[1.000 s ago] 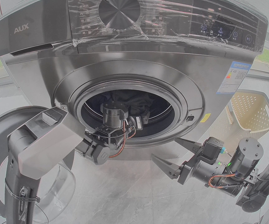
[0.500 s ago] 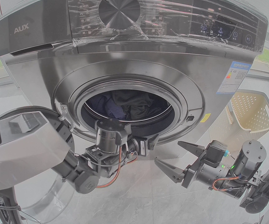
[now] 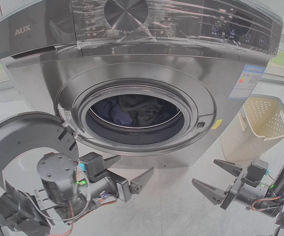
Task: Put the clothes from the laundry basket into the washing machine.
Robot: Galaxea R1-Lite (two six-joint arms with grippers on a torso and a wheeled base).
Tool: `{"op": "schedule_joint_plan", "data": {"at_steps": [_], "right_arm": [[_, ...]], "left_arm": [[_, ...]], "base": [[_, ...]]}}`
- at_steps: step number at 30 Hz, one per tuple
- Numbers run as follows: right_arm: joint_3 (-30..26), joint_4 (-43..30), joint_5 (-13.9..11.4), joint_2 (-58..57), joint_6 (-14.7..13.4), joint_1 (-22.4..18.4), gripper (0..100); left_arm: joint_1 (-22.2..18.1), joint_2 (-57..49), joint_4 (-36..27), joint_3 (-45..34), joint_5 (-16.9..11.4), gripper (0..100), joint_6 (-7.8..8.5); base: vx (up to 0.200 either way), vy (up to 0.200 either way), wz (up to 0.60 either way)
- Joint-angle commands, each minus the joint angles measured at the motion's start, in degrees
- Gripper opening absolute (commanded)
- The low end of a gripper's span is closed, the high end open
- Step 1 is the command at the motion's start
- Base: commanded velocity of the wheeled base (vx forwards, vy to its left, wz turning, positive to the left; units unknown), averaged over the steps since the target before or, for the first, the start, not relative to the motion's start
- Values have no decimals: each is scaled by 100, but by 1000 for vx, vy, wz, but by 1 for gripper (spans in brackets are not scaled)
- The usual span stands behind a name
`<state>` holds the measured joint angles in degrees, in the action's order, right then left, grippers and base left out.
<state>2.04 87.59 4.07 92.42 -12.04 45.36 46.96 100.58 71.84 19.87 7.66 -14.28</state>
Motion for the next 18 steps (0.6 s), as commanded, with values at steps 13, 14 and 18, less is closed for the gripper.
{"op": "schedule_joint_plan", "data": {"at_steps": [13, 14, 18], "right_arm": [[-204, -2158, 604, -3151, 440, -1267, 100], [-204, -2229, 595, -3283, 501, -1416, 100], [-204, -2844, 507, -4223, 783, -1970, 100]], "left_arm": [[-565, -3054, -197, -1723, -36, 100, 654], [-591, -3177, -267, -1759, -36, 100, 672], [-750, -3889, -768, -1767, -18, 100, 707]], "base": [[-15, 0, 0], [-200, 0, 0], [-200, 0, 0]]}}
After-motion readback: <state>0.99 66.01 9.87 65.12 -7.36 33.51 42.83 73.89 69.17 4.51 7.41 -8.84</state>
